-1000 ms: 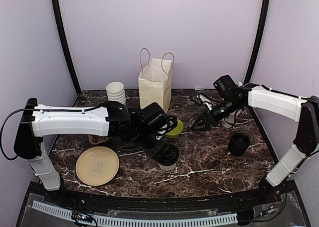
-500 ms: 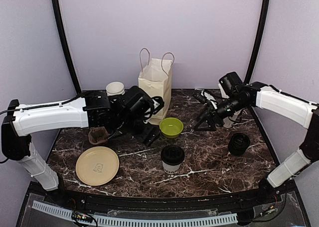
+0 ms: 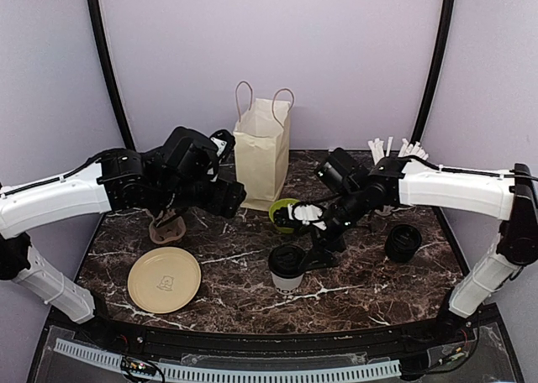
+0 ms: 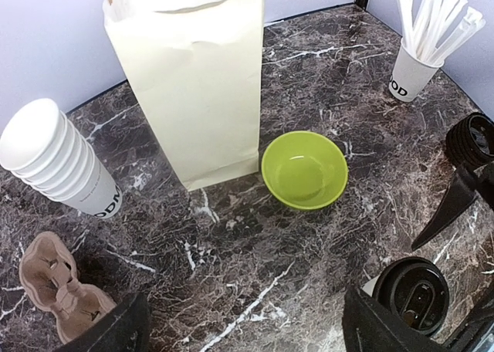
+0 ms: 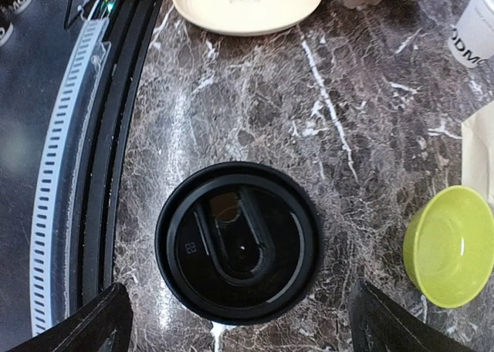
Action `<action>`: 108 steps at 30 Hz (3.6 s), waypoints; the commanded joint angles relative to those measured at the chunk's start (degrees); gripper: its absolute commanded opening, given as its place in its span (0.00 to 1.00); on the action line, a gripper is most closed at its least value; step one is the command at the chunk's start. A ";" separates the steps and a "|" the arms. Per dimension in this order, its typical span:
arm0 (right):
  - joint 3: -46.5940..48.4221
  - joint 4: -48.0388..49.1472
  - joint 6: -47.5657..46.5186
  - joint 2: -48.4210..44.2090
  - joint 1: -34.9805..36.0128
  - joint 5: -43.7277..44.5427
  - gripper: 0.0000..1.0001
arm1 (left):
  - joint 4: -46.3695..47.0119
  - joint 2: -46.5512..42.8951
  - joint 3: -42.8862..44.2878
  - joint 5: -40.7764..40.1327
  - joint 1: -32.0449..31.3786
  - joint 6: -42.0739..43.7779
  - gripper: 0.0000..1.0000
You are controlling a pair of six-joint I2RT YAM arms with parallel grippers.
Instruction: Pack the takeout coffee
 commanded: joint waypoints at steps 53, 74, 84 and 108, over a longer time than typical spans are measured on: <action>10.72 5.47 9.48 12.04 -29.45 8.31 0.71 | 3.38 -2.73 -6.31 1.25 0.80 -1.45 0.88; 6.44 -6.12 6.13 -8.18 -29.45 7.11 0.86 | -0.92 0.10 0.86 -1.04 2.56 4.78 0.85; -4.58 0.15 8.26 -13.45 -29.36 1.04 0.79 | -8.92 5.65 20.42 9.39 21.11 8.62 0.58; -12.75 7.35 9.70 -16.08 -29.37 -1.78 0.79 | -20.95 37.84 50.53 19.17 33.75 15.12 0.49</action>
